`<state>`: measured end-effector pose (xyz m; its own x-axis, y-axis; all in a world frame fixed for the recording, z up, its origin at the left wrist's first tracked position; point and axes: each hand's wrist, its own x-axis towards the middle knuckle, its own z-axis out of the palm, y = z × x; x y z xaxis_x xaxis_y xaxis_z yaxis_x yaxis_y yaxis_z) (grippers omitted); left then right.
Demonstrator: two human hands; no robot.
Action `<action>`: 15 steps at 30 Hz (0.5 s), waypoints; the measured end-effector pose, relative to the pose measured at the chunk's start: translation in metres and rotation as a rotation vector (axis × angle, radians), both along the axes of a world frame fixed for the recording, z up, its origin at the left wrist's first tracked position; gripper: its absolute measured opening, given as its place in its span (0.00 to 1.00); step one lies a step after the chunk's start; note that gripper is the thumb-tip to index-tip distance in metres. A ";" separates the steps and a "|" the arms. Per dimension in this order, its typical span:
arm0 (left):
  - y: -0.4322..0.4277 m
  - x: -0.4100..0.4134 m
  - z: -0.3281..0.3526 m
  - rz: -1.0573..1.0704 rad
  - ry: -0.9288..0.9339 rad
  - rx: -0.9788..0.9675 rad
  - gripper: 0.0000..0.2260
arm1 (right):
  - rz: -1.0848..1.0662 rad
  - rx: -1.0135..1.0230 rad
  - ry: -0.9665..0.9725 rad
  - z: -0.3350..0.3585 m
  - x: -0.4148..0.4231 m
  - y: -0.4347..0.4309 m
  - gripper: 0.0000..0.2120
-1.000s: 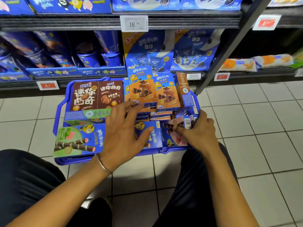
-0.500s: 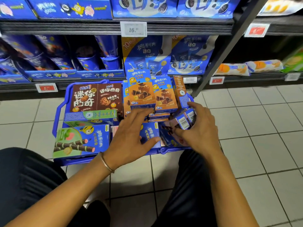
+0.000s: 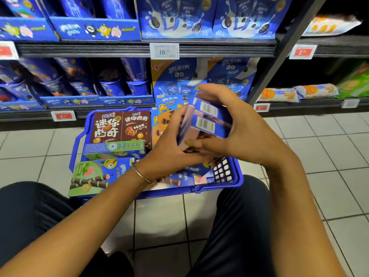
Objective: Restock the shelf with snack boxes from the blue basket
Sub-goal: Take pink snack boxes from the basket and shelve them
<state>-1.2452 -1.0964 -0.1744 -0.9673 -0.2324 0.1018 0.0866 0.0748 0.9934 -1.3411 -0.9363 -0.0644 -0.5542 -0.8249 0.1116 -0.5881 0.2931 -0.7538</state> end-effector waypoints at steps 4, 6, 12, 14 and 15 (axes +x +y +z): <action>-0.005 0.007 0.011 0.187 -0.044 0.294 0.34 | -0.143 -0.369 -0.334 -0.029 0.004 -0.025 0.38; -0.010 0.009 0.016 0.197 -0.055 0.467 0.22 | -0.164 -0.370 -0.479 -0.044 0.014 -0.040 0.33; -0.030 0.018 0.019 0.134 -0.115 0.726 0.11 | -0.163 -0.366 -0.732 -0.082 0.037 -0.074 0.26; -0.040 0.022 0.021 0.172 -0.118 0.678 0.13 | -0.161 -0.425 -0.940 -0.094 0.034 -0.076 0.24; -0.047 0.023 0.017 0.188 -0.119 0.650 0.12 | -0.223 -0.459 -0.989 -0.098 0.034 -0.074 0.22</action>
